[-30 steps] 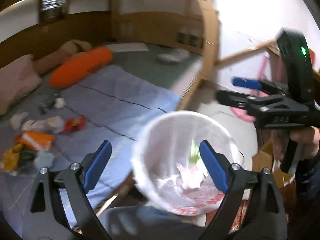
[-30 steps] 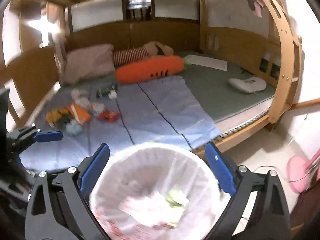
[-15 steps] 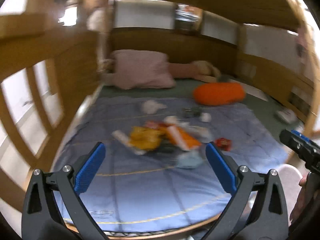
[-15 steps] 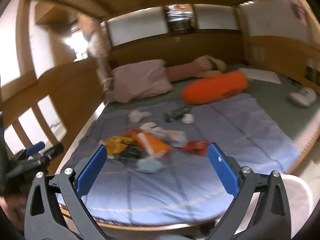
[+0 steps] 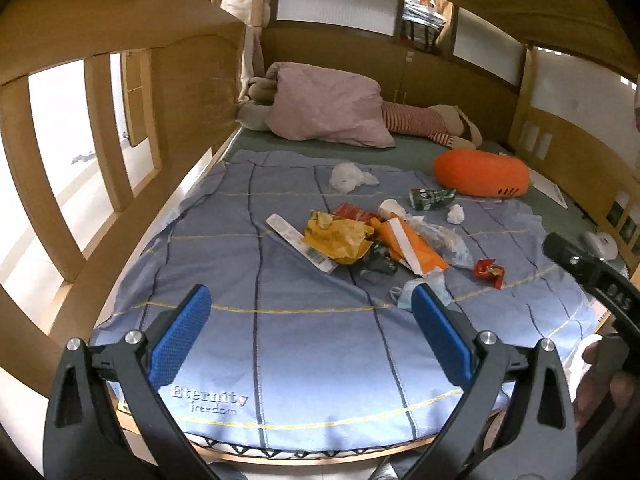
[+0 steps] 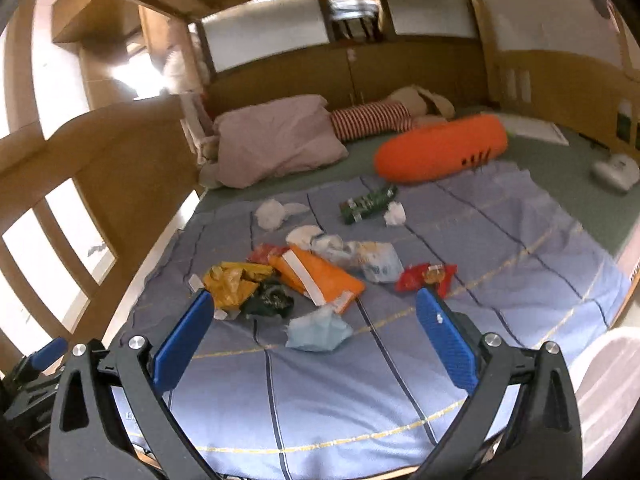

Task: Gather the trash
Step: 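Move both tools back over the trash on the bed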

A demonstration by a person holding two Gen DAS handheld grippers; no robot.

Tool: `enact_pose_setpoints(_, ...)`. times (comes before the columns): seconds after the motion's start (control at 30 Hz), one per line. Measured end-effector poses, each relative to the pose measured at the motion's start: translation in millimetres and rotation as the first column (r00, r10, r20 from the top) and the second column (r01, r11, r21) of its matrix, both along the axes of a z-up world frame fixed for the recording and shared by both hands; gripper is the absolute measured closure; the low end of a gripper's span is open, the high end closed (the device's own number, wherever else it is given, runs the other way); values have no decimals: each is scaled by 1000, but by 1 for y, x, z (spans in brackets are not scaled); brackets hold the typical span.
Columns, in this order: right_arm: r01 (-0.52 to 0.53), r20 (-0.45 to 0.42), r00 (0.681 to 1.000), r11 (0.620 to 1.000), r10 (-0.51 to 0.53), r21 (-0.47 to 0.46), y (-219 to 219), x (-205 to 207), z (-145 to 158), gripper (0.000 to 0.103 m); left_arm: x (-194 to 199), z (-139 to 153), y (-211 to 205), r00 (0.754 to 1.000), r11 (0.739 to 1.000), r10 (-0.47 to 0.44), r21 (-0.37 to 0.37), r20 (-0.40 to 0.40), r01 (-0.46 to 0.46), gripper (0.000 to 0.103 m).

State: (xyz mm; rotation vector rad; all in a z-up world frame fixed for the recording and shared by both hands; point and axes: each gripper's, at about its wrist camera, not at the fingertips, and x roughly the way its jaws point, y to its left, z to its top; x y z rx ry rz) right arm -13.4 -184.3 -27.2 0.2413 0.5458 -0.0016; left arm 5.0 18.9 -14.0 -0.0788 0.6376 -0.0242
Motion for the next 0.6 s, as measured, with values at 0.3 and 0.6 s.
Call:
enact_pose_setpoints(0.3,-9,-7,1000,1000,9,-3,0,2,-2,4,0,-2,-2,1000,1000,-9,-2,-4,9,3)
enact_pose_setpoints(0.6,-9,-15,1000,1000,9,9,-1,5,-5,4,0,-3,-6,1000,1000,-24,3,-6,24,3)
